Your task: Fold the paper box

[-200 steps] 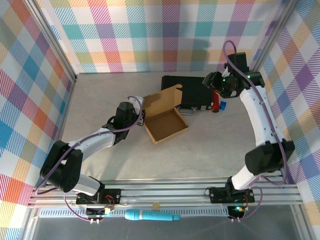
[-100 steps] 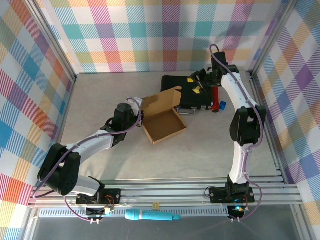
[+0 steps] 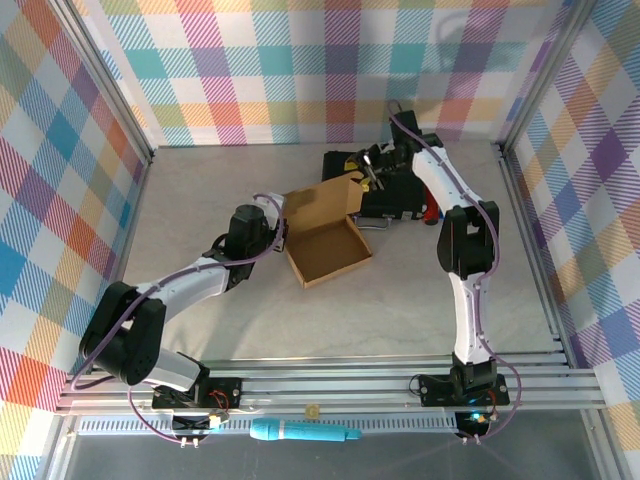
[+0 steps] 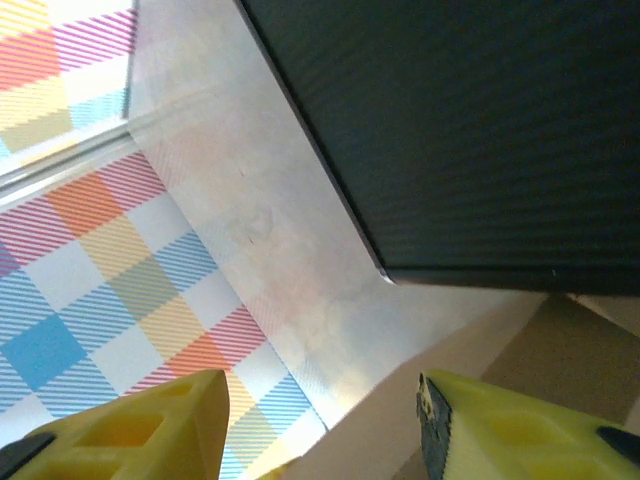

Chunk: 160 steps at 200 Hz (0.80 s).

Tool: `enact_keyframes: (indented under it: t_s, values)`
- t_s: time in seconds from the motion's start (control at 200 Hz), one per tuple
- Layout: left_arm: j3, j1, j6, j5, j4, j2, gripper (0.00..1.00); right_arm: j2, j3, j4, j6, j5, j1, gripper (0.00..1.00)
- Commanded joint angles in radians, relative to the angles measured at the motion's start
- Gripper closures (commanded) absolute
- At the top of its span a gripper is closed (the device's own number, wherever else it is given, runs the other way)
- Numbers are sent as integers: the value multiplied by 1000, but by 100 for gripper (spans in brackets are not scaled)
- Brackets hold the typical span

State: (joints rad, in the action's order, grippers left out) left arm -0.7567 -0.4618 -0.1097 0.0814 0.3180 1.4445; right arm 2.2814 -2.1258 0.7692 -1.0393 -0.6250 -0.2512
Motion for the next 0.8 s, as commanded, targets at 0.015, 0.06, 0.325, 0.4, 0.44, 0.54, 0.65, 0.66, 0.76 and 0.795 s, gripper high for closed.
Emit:
enact_keyframes:
  t_s: [0.015,0.06,0.325,0.4,0.44,0.54,0.65,0.66,0.76,0.795]
  values:
    - [-30,6,16,21,13,20,100,-107,130,-35,-54,-55,1,47]
    - [-34,6,18,23,15,25,100,-130,171,-51,-74,-62,0,47]
    - [-58,6,39,31,24,54,100,-206,310,-128,-175,-92,-10,47]
    - [-62,6,44,32,29,60,100,-204,315,-130,-200,-111,-16,47]
    - [-65,6,47,37,28,63,100,-206,317,-122,-205,-120,-18,47]
    - [-71,6,50,54,32,67,100,-219,330,-79,-205,-122,-22,46]
    - [-72,6,55,61,44,70,100,-248,383,-90,-240,-132,-22,46]
    - [-74,6,56,62,44,70,100,-251,389,-92,-246,-131,-22,46]
    - [-78,6,58,66,53,77,100,-250,404,-66,-274,-159,-22,45]
    - [-78,7,59,67,56,79,100,-243,394,-39,-267,-169,-20,46]
